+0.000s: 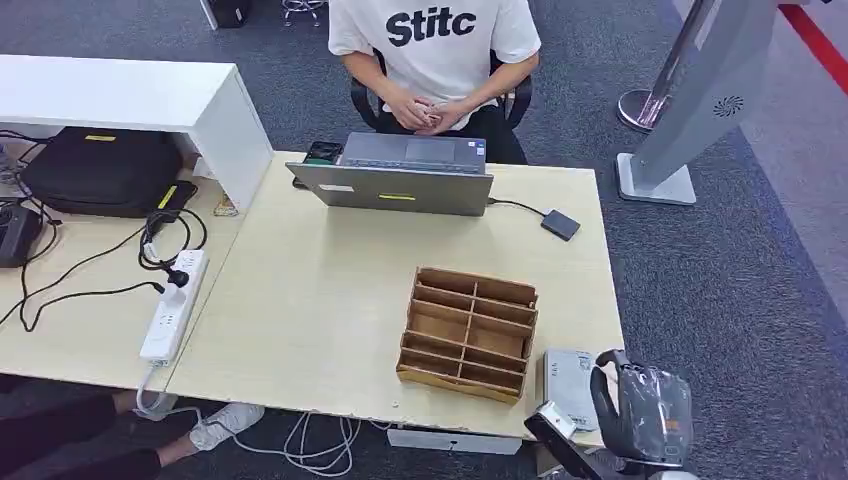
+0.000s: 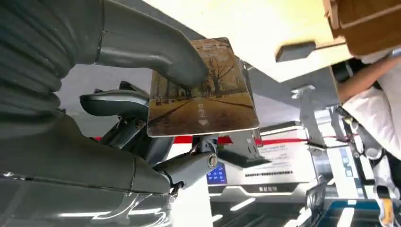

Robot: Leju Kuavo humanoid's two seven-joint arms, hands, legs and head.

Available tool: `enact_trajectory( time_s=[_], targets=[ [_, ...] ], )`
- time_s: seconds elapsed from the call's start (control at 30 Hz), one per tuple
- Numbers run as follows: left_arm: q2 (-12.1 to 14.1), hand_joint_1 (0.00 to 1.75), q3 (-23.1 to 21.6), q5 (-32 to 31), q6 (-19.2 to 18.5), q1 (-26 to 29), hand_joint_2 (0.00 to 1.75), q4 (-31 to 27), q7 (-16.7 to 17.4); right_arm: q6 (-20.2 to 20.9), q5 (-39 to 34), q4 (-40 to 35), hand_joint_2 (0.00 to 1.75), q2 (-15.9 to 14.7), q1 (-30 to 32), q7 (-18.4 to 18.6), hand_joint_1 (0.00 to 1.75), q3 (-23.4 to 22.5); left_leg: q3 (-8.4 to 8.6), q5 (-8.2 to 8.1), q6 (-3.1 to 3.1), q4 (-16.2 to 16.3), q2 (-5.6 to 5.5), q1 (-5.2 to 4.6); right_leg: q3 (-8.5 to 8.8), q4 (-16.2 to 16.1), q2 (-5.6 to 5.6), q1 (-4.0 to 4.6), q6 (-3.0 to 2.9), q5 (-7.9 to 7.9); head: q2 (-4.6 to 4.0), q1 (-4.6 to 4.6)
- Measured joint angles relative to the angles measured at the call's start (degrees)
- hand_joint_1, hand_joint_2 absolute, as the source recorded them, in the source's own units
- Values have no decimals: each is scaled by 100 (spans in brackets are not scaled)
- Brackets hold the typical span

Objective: Pass the card to the sensor for recognition and then transmit it.

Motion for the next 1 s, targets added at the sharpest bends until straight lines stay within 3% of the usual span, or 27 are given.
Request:
enact_trajectory(
  time_s=[0.3, 0.6, 1.0],
  targets=[
    [-13, 0, 0, -52, -4, -19, 175, 0, 9, 238, 381, 658, 175, 0, -234, 306, 171, 170, 0, 0, 0, 0, 0, 0, 0, 1, 0, 0, 0, 0, 0, 0],
    [-13, 0, 0, -100, -37, -25, 175, 0, 13, 435, 463, 1368, 175, 0, -472, 360, 169, 356, 0, 0, 0, 0, 0, 0, 0, 0, 1, 0, 0, 0, 0, 0],
    [-13, 0, 0, -79, -26, -29, 175, 0, 15, 572, 562, 1584, 175, -15, -661, 555, 173, 546, 12, 0, 0, 0, 2, 0, 10, 0, 3, 0, 0, 0, 0, 0]
  ],
)
